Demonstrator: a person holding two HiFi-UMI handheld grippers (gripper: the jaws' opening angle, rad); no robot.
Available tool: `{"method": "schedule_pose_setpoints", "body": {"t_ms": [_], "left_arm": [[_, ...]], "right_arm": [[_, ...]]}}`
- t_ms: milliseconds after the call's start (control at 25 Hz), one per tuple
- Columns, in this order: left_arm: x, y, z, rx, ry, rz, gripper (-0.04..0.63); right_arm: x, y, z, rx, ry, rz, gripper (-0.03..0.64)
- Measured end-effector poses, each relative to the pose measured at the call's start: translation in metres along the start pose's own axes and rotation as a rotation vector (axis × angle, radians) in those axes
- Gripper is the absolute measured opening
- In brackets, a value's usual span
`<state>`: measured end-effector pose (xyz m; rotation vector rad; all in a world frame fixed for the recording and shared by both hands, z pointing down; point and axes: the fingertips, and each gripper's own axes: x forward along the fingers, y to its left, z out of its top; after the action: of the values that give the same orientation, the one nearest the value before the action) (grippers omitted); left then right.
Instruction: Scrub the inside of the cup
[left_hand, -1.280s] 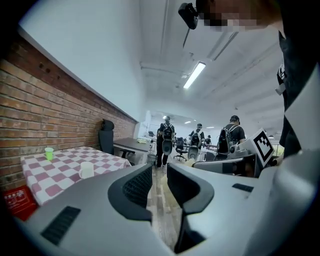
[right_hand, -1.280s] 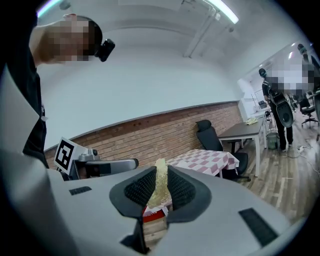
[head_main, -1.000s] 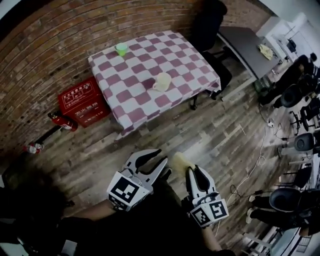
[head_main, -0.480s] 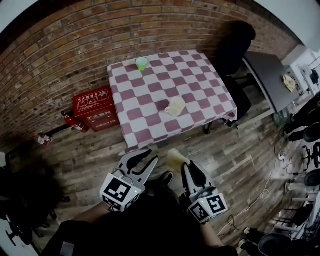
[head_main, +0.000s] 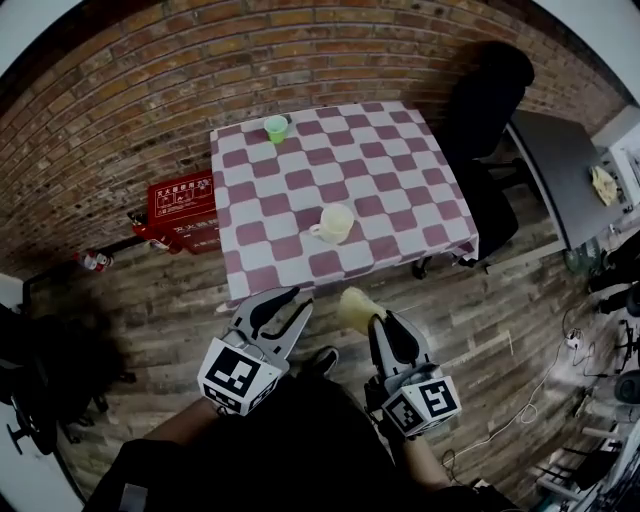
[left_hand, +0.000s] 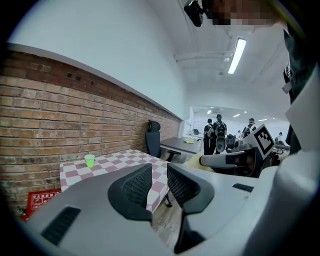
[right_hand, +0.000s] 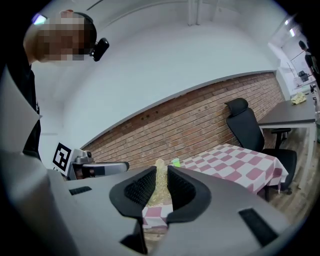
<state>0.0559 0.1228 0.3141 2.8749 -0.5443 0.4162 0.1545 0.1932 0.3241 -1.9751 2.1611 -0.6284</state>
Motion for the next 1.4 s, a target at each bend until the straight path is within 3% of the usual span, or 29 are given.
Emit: {"method": "schedule_pose_setpoints", "body": {"t_ms": [280, 600, 960, 1200, 1400], "left_arm": [[0.028, 0.007, -0.004, 0.019, 0.047, 0.071, 0.103], [0.061, 0.056, -0.018, 0.013, 0.083, 0.111, 0.103], [0.101, 0.115, -0.034, 0.004, 0.123, 0.03, 0.104], [0.126, 0.15, -0.077, 0.092, 0.221, -0.034, 0.104], [0.16, 0.172, -0.111, 0.094, 0.29, -0.077, 0.104]], "right_arm": [[0.013, -0.047, -0.009, 0.037, 0.05, 0.031, 0.084], [0.059, -0.084, -0.003, 0.02, 0.08, -0.006, 0.084], [0.144, -0.102, 0.024, -0.16, 0.219, -0.068, 0.084], [0.22, -0.098, 0.006, -0.28, 0.359, -0.075, 0.084], [0.267, -0.106, -0.019, -0.349, 0.467, -0.093, 0.084]]}}
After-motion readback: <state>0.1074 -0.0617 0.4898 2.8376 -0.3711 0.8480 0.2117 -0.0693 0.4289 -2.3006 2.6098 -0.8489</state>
